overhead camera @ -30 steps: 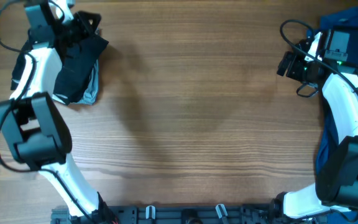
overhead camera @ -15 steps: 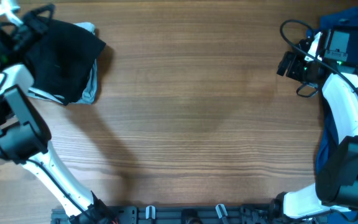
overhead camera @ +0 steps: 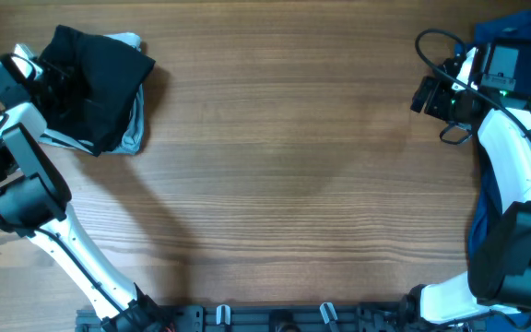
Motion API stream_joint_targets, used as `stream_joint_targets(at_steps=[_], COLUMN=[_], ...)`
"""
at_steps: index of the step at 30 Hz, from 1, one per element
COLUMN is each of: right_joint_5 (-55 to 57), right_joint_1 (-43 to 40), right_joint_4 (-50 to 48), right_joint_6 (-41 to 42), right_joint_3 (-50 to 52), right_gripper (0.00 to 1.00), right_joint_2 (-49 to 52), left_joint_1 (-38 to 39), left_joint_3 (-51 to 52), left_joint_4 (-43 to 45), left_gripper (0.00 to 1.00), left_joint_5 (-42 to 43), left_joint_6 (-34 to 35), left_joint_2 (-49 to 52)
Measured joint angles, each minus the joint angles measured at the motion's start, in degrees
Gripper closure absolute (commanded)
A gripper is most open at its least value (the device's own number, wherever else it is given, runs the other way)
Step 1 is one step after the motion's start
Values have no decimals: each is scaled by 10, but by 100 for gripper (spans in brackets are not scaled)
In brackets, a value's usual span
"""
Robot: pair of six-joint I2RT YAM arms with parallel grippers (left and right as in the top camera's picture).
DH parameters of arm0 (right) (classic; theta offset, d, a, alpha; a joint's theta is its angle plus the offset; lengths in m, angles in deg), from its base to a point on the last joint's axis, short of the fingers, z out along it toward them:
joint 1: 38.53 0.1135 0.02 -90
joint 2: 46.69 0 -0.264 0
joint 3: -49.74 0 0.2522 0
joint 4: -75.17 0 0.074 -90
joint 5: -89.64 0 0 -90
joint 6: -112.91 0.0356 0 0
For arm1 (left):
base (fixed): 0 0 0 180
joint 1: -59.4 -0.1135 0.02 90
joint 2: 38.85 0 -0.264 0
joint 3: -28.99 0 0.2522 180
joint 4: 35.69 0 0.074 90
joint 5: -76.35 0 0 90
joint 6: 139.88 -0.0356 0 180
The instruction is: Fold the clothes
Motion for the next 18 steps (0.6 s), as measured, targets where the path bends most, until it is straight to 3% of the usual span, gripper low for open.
stream_joint_targets(at_steps=[4,6,11,16,18], right_joint_5=[0,0,0,0,0], right_joint_1=[0,0,0,0,0], right_joint_4=[0,0,0,0,0], right_joint_6=[0,0,0,0,0], right_joint_3=[0,0,0,0,0], right_gripper=[0,1,0,1,0], right_joint_2=[0,0,0,0,0], left_joint_1=[-5,-3,40,121,142], left_joint_3=[3,6,-4,-2,0], left_joint_4=[58,55,-86,-173,-209], left_gripper=[82,82,78,73,82], left_joint_5=[38,46,-9,-66,-81], left_joint_6=[3,9,11,11,-4], left_joint_2=[-20,-89,-330,-341,-336])
